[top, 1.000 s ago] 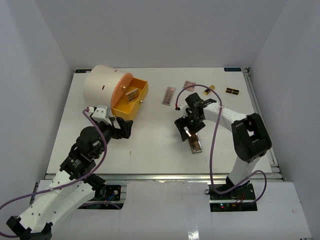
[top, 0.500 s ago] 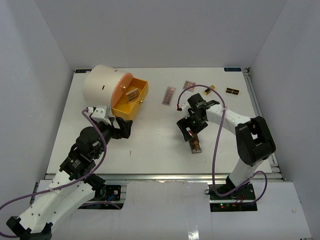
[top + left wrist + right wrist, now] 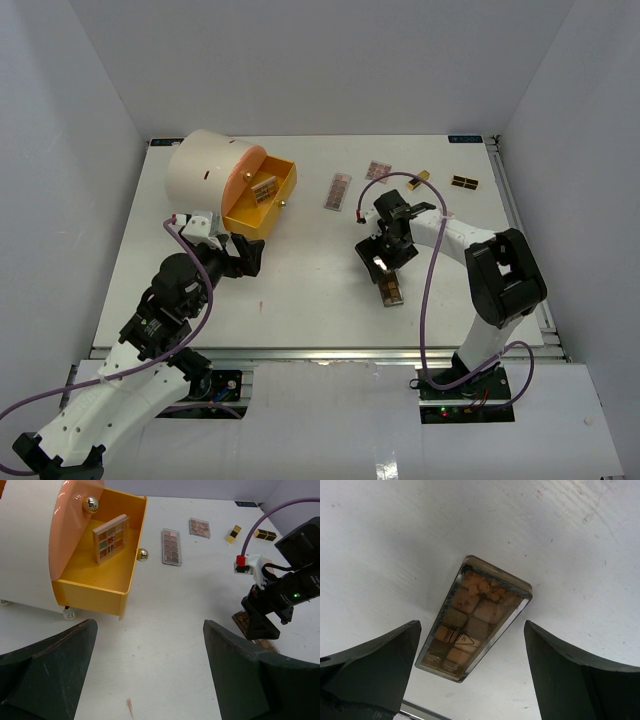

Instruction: Organize the makeup

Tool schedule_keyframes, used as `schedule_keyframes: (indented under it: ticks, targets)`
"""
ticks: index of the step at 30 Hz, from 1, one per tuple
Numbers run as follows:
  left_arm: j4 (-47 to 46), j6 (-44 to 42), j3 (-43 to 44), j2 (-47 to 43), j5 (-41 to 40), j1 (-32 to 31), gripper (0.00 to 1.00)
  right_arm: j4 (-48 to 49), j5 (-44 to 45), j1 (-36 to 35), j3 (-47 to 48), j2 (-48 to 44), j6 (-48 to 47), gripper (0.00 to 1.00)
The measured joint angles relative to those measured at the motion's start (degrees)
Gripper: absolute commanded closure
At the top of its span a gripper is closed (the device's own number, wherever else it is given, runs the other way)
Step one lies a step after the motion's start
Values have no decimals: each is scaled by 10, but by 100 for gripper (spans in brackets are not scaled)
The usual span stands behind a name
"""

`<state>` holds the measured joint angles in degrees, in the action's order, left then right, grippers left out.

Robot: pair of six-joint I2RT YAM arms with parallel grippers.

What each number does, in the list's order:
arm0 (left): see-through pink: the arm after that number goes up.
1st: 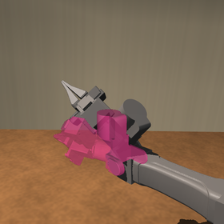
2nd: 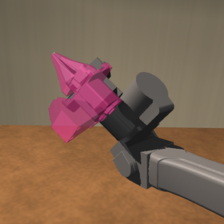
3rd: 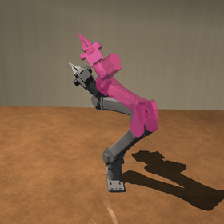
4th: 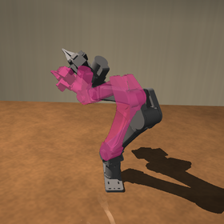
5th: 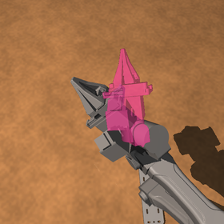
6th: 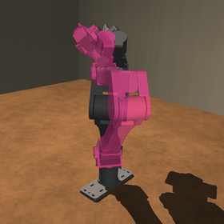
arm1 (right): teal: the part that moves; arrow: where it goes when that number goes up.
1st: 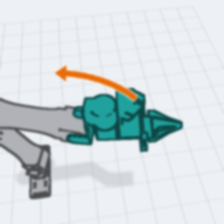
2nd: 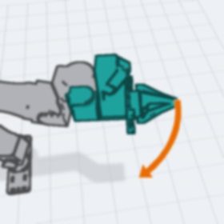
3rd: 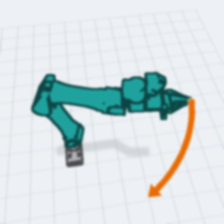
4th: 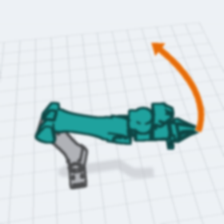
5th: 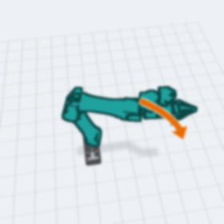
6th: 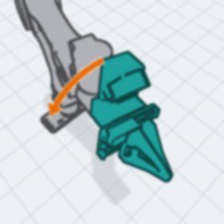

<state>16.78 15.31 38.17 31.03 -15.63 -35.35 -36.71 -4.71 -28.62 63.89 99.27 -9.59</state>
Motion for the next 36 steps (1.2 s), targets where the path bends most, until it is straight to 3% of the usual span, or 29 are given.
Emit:
schedule_keyframes:
  ticks: [7,11,14,18,27,32,36]
  targets:
    - [0,0,0,0,0,0,2,-5,13,-13,11,27,3,10]
    - [0,0,0,0,0,0,2,-7,36,-18,16,34,4,48]
    - [0,0,0,0,0,0,2,-6,53,-17,17,38,6,59]
    - [0,0,0,0,0,0,2,-6,63,-22,18,38,6,66]
    - [0,0,0,0,0,0,2,-25,78,-37,38,38,-15,69]
    - [0,0,0,0,-1,0,2,-64,62,-46,152,39,-36,69]
    - [0,0,0,-5,-9,0,2,-88,37,-69,325,52,-52,69]
